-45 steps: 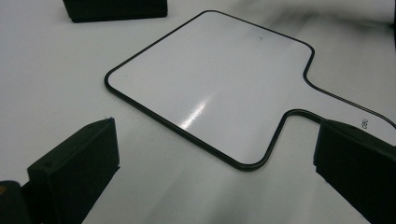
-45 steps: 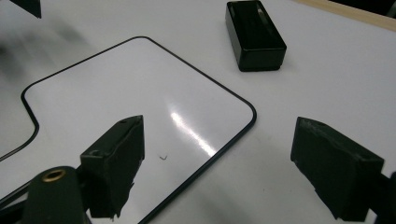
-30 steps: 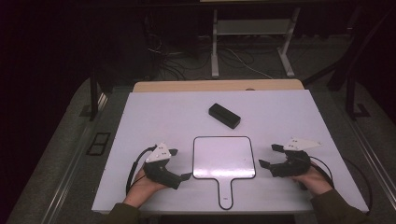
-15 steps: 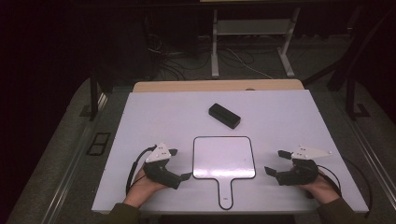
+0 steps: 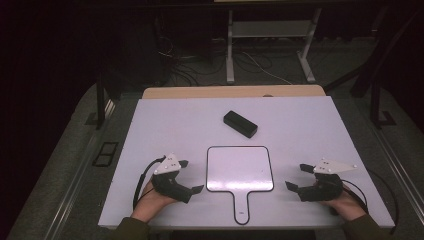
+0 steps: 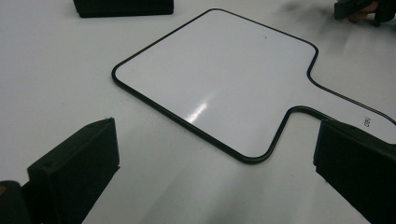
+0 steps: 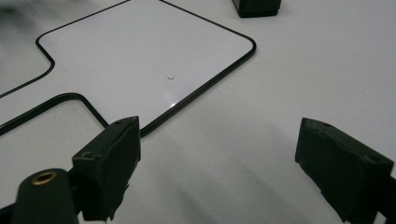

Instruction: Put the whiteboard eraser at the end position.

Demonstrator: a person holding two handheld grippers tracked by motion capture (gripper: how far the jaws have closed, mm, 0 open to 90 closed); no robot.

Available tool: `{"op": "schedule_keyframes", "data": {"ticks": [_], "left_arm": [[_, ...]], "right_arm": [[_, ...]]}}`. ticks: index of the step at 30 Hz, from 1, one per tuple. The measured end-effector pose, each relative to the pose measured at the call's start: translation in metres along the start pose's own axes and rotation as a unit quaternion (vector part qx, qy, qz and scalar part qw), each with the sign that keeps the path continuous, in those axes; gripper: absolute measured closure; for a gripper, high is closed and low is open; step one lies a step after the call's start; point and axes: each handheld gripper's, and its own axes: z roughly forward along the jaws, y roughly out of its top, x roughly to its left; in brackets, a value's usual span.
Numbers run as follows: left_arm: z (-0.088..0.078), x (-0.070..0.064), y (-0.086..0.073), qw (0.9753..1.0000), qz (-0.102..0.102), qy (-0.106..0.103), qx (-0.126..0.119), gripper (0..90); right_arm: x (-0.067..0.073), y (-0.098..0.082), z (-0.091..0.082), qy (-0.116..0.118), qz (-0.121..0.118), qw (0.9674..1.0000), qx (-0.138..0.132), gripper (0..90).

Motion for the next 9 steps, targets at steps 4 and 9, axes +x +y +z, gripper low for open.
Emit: {"op": "schedule_keyframes", "data": {"ticks": [4, 9], "left_arm": [[0.0002, 0.0005, -0.0002, 1.0000, 0.000, 0.001, 0.000, 0.0], [0.0005, 0.0006, -0.0003, 1.0000, 0.000, 0.001, 0.000, 0.0]], "right_arm": [[-0.0001, 0.0000, 0.0006, 0.001, 0.000, 1.0000, 0.000, 13.1], [-0.0003, 0.0001, 0.0006, 0.000, -0.001, 1.0000, -0.001, 13.0]]}}
